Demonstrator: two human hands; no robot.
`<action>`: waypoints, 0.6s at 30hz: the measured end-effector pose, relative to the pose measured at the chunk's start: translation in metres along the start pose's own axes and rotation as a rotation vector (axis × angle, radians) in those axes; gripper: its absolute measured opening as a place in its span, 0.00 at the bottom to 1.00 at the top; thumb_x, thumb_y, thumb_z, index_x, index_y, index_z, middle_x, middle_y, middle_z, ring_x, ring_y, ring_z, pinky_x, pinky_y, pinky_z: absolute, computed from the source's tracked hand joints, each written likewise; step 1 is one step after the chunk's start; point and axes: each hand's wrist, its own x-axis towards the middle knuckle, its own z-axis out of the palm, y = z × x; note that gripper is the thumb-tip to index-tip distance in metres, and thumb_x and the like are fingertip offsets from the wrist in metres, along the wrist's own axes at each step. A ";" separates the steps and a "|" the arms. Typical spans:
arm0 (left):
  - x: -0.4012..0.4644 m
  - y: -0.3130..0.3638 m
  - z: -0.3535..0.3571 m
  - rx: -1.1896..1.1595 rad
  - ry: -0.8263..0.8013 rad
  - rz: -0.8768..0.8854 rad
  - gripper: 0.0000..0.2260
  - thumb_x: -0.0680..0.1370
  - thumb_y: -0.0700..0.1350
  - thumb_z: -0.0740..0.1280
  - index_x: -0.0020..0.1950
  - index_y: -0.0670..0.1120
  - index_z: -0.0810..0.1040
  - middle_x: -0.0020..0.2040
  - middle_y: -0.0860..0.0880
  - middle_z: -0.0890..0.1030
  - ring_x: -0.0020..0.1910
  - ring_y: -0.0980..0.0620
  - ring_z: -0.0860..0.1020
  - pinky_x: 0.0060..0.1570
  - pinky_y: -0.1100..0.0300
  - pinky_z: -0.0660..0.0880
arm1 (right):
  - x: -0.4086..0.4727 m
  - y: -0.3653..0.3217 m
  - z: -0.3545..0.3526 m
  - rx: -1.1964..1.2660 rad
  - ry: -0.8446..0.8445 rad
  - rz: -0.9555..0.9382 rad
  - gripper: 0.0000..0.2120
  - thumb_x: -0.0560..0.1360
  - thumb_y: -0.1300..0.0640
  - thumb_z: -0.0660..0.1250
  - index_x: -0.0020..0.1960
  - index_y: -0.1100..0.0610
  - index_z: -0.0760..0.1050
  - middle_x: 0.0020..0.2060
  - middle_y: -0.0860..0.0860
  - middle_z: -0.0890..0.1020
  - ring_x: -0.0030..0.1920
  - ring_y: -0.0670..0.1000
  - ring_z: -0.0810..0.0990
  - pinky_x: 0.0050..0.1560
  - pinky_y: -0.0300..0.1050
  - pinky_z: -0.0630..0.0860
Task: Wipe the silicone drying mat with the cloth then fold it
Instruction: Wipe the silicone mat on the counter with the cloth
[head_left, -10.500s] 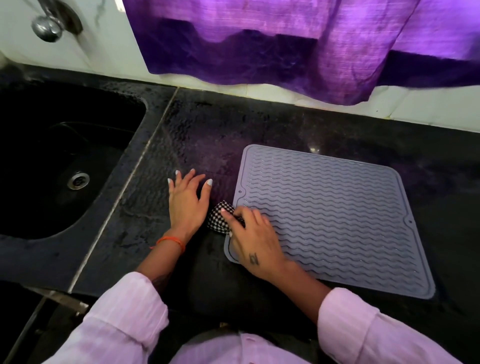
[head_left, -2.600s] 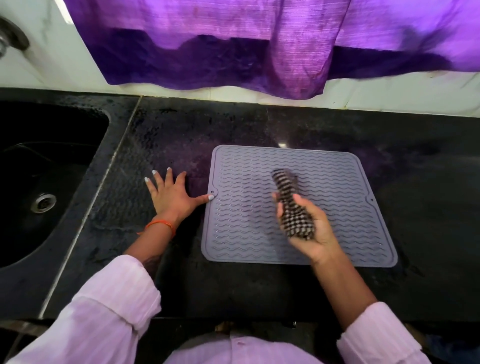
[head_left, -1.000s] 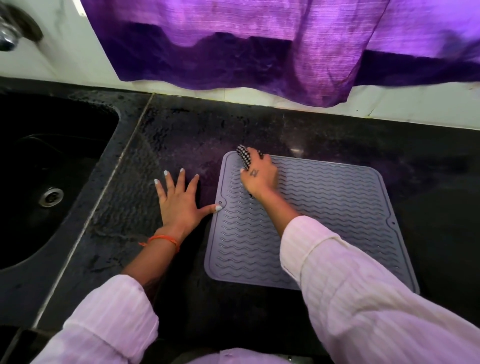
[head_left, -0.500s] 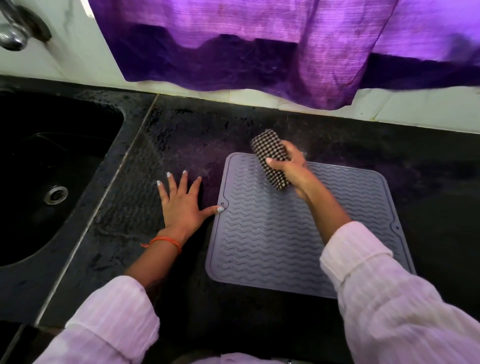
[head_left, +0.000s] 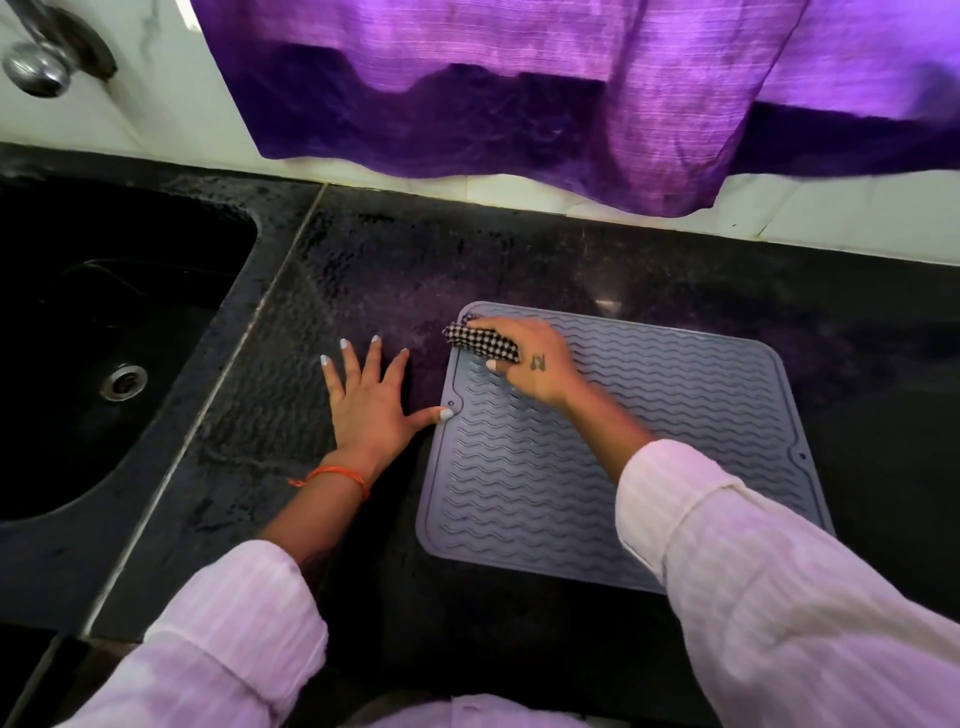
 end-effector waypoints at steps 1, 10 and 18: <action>0.000 0.000 0.000 -0.005 0.003 0.001 0.43 0.67 0.72 0.60 0.76 0.51 0.56 0.78 0.44 0.50 0.75 0.40 0.39 0.69 0.43 0.30 | -0.005 -0.002 0.000 0.023 -0.011 -0.023 0.26 0.70 0.57 0.72 0.66 0.44 0.72 0.63 0.46 0.77 0.63 0.52 0.73 0.64 0.46 0.66; -0.008 -0.003 0.002 -0.012 0.026 0.000 0.43 0.68 0.72 0.58 0.77 0.51 0.56 0.78 0.44 0.49 0.75 0.40 0.38 0.69 0.43 0.30 | -0.044 0.000 -0.034 0.607 -0.305 0.117 0.25 0.69 0.70 0.70 0.61 0.50 0.75 0.55 0.47 0.80 0.54 0.45 0.78 0.51 0.34 0.76; -0.008 -0.002 0.001 0.001 0.017 -0.001 0.43 0.68 0.73 0.57 0.76 0.51 0.57 0.78 0.44 0.50 0.75 0.40 0.39 0.69 0.43 0.31 | -0.044 -0.001 -0.011 0.134 0.029 0.172 0.25 0.69 0.59 0.73 0.63 0.44 0.75 0.56 0.47 0.80 0.54 0.48 0.76 0.55 0.38 0.70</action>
